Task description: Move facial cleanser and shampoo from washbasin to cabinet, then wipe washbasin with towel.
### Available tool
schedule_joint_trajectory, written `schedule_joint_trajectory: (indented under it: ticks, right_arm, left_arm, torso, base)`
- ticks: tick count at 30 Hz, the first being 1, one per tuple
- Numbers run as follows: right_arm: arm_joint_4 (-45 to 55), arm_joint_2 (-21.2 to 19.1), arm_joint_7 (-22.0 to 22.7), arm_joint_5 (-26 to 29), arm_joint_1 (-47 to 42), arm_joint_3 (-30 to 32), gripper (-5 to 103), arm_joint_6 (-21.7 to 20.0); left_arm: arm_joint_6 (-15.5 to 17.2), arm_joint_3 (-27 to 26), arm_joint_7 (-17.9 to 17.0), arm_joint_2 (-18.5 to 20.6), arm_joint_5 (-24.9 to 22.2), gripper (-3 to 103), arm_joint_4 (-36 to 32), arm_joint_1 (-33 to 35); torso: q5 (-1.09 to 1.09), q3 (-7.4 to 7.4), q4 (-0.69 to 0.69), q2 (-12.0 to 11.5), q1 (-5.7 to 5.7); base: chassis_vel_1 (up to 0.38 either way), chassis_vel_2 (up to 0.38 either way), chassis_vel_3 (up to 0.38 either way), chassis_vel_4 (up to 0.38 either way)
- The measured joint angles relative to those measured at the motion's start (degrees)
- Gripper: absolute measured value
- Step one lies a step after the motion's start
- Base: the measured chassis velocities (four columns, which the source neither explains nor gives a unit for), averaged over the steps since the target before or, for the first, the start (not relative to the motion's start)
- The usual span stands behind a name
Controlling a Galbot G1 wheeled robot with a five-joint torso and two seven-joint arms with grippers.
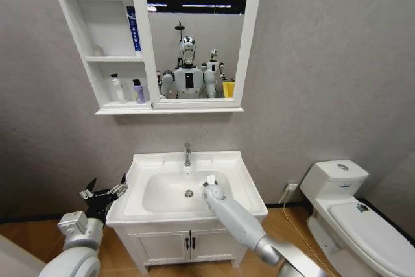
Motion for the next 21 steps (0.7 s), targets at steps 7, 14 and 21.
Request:
schedule_joint_trajectory:
  ticks: [7,14,21]
  right_arm:
    - [4.62,-1.50,1.39,0.53,-0.27,-0.70,2,-0.01]
    - [-1.29,1.13,1.16,0.40,-0.28,0.06,2,0.00]
    - [-7.57,2.93,-6.02,-3.14,-0.08,1.14,2,3.40]
  left_arm:
    - [0.00,0.00,0.00,0.00,0.00,100,0.00,0.00]
    - [0.00,0.00,0.00,0.00,0.00,100,0.00,0.00]
    - [0.00,0.00,0.00,0.00,0.00,100,0.00,0.00]
  torso:
    - [0.00,0.00,0.02,0.00,0.00]
    - [0.00,0.00,0.03,0.00,0.00]
    - [0.00,0.00,0.01,0.00,0.00]
  base:
    - [0.000,0.000,0.000,0.000]
    - [0.000,0.000,0.000,0.000]
    - [0.000,0.000,0.000,0.000]
